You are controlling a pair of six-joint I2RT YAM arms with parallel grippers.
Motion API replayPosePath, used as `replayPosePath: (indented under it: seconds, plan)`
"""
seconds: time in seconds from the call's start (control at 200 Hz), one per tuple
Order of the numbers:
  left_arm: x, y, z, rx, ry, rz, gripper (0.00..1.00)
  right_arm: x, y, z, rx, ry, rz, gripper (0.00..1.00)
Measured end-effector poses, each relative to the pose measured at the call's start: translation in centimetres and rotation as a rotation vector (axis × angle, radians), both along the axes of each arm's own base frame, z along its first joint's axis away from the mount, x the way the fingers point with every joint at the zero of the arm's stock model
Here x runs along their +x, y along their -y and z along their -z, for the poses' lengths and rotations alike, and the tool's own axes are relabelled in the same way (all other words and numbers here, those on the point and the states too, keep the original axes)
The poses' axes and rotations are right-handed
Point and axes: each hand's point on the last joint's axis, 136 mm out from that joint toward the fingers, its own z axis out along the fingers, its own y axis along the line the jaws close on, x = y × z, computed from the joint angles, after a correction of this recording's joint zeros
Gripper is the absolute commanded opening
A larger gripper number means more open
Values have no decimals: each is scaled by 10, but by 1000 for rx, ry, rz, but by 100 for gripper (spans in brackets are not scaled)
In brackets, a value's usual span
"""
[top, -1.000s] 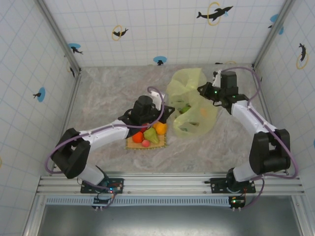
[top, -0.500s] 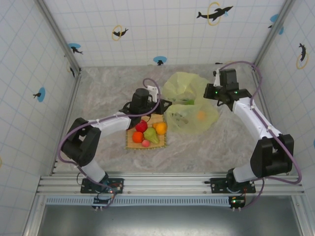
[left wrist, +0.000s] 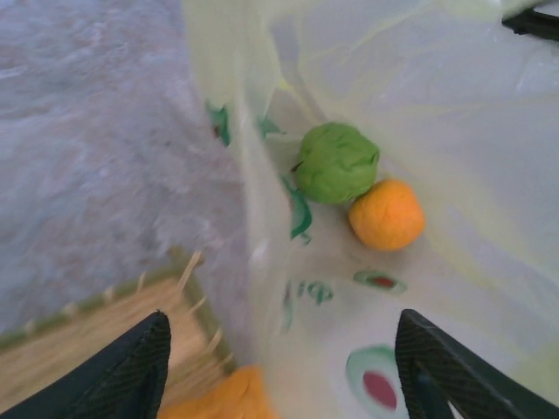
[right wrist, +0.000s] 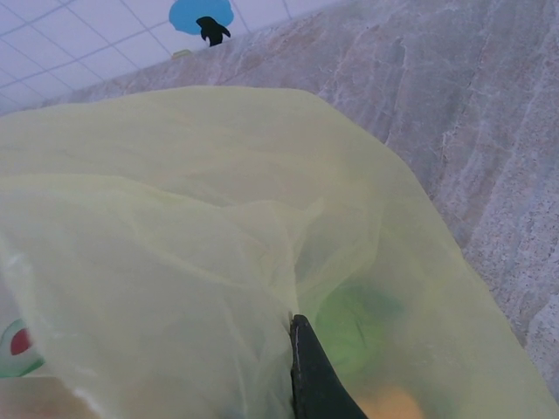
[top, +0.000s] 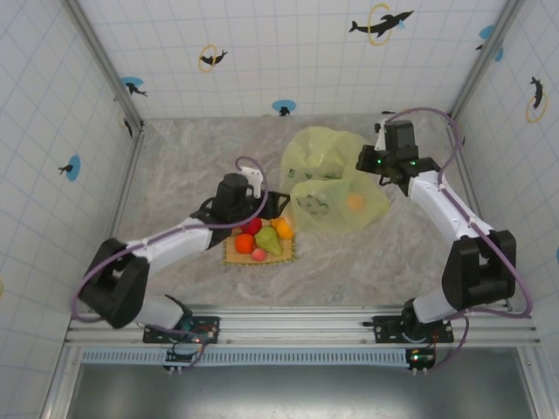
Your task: Place the fruits into the plastic bag
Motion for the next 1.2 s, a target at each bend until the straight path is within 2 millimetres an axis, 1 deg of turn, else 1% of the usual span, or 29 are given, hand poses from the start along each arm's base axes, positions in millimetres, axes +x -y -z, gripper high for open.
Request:
replayPosePath:
  seconds: [0.095, 0.195, 0.345, 0.39, 0.52, 0.621, 0.701, 0.846, 0.966, 1.056, 1.121, 1.201]
  plan:
    - [-13, -18, 4, 37, 16, -26, 73, 1, 0, 6, -3, -13, 1, 0]
    - [-20, -36, 8, 76, 21, -74, 73, 2, 0, 10, -5, -22, 1, 0]
    - [-29, -63, 14, 140, 12, -162, 76, 2, 0, 10, -6, -22, 0, 0]
    - [-31, -71, 17, 165, 3, -191, 78, 2, 0, 10, -6, -21, 0, 0]
    - [-35, -95, 31, 254, -38, -279, 82, 3, 0, 9, -4, -18, 3, 0]
    - [-33, -111, 44, 322, -67, -334, 82, 5, 0, 7, -2, -8, 1, 0]
    - [-25, -122, 52, 372, -93, -380, 82, 6, -2, 6, 4, -3, -4, 0]
    - [-6, -138, 55, 415, -117, -449, 81, 7, -4, 6, 14, 1, -13, 0]
    - [4, -149, 56, 420, -138, -488, 80, 8, -4, 5, 17, 6, -13, 0]
    - [6, -155, 61, 432, -161, -501, 79, 8, -3, 4, 22, 8, -14, 0]
    - [3, -155, 63, 436, -179, -494, 79, 9, -1, 4, 26, 8, -13, 0]
    - [-3, -154, 61, 424, -196, -480, 78, 10, 1, 4, 31, 8, -11, 0]
